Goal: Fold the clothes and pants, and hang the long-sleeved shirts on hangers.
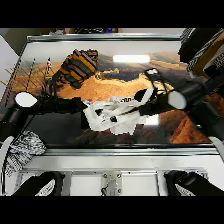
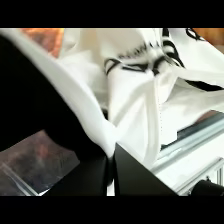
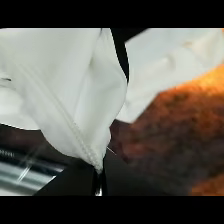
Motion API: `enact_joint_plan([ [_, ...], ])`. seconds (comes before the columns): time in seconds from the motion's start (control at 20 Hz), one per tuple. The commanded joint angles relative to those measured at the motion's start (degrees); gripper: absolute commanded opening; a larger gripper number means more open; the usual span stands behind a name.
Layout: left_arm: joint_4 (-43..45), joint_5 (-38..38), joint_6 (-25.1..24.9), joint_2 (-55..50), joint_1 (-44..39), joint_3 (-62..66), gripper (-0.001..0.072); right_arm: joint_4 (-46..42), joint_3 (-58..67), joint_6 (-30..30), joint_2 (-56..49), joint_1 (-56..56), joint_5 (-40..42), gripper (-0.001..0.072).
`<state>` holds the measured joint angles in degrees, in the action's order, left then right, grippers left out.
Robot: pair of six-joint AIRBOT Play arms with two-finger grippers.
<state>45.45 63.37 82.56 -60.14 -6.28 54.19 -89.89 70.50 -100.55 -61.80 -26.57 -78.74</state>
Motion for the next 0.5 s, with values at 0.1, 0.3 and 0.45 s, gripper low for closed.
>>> enact_joint_plan([
  [0.1, 4.6, -1.0, -0.3, 0.0, -5.4, 0.4, 0.0017, 9.4, -0.4, 1.1, 6.9, 3.4, -9.2, 0.0013],
  [0.3, 12.1, -5.5, 0.9, -11.0, -6.8, 6.2, 0.0276, 9.6, -1.1, 0.6, 0.2, 3.5, 1.7, 0.0013],
  [0.45, 11.6, -2.1, 3.9, -16.6, -5.3, 15.8, 0.0561, 9.7, -1.1, -1.7, -5.7, 3.5, 4.6, 0.0013],
])
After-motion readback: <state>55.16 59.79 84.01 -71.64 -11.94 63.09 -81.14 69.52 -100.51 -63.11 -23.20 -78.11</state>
